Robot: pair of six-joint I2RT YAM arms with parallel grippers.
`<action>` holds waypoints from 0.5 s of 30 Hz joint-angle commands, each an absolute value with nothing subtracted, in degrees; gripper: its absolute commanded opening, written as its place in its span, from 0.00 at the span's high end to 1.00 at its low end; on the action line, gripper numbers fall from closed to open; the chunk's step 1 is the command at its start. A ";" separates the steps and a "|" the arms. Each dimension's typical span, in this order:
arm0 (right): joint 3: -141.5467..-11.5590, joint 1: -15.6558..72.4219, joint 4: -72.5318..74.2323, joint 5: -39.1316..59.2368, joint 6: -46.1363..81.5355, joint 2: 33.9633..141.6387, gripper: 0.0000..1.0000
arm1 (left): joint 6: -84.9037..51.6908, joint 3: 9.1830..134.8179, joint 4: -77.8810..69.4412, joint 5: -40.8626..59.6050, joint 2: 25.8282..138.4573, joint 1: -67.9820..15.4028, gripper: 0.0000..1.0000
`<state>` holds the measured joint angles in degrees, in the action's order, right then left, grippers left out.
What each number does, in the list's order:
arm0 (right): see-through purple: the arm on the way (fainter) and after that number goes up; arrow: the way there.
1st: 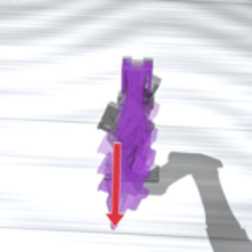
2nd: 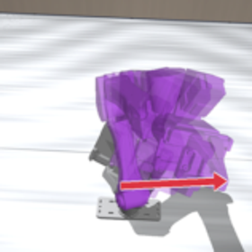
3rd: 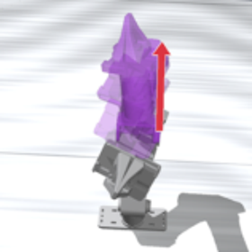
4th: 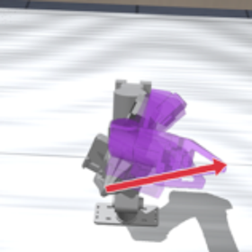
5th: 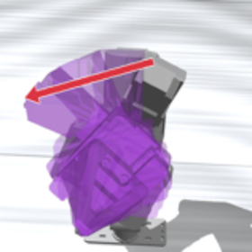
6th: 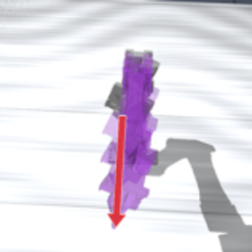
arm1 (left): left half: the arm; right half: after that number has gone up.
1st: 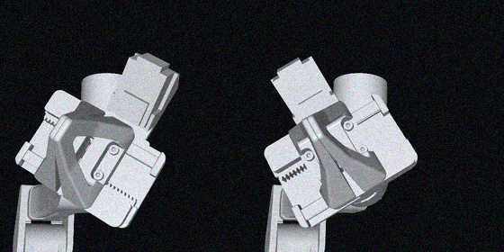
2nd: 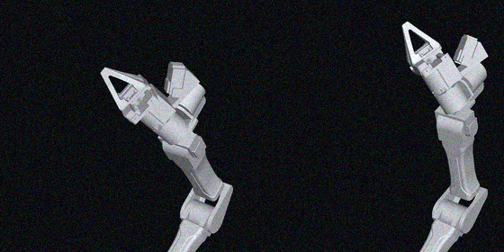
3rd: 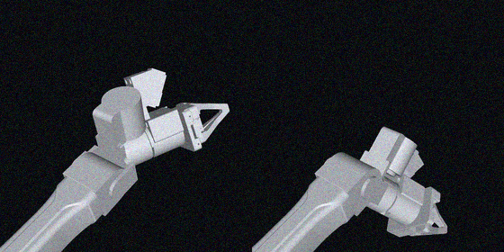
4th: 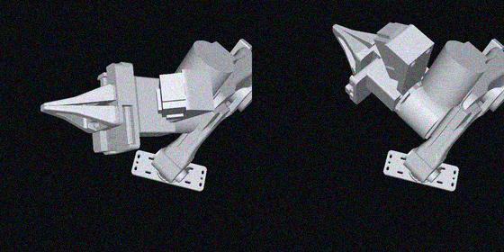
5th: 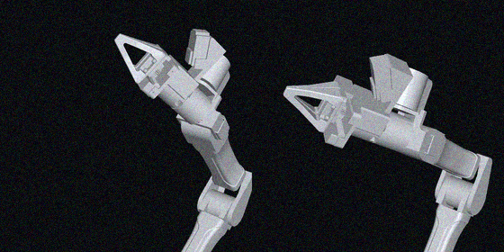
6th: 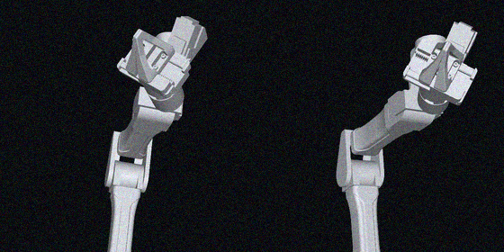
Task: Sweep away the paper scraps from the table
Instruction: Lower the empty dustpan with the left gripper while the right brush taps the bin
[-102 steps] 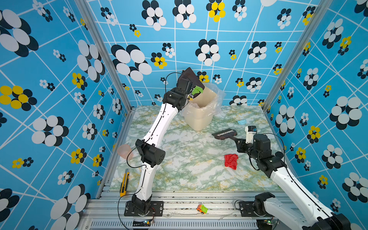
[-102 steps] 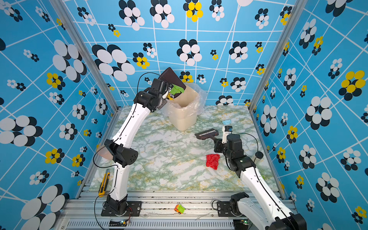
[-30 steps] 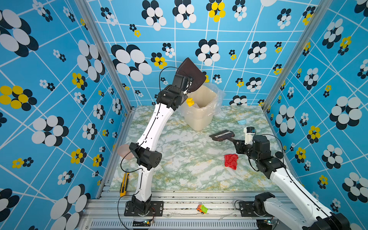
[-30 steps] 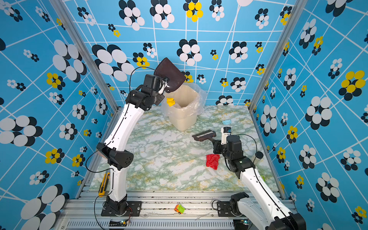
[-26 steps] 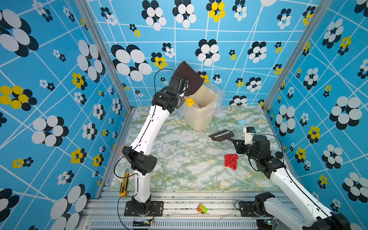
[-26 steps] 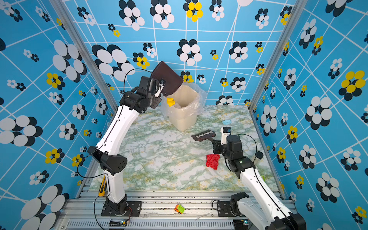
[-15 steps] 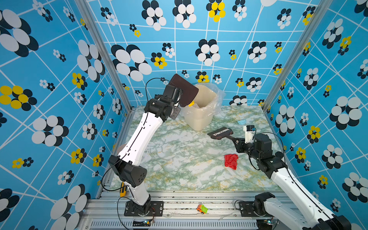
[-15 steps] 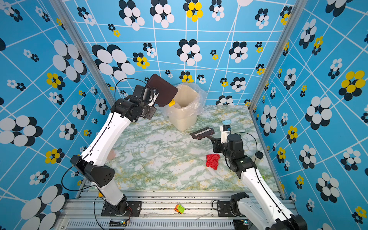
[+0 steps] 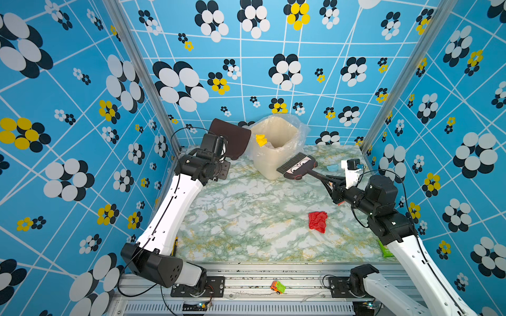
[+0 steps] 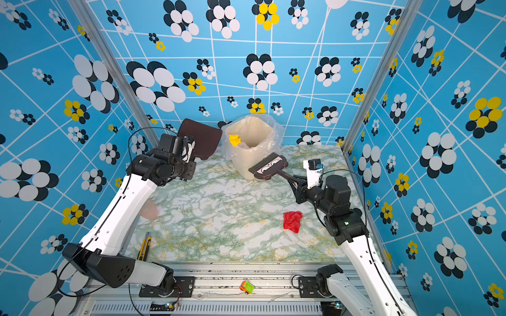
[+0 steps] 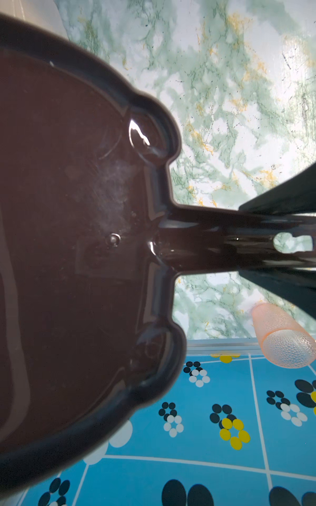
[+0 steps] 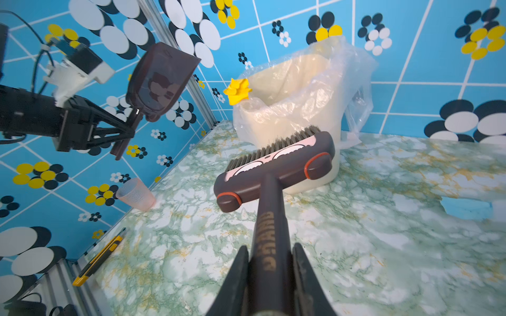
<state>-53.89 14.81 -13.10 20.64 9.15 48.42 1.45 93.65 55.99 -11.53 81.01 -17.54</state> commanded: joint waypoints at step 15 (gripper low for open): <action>-72.01 19.74 0.26 27.43 0.83 64.89 1.00 | -8.70 67.20 46.92 5.59 70.17 -16.88 1.00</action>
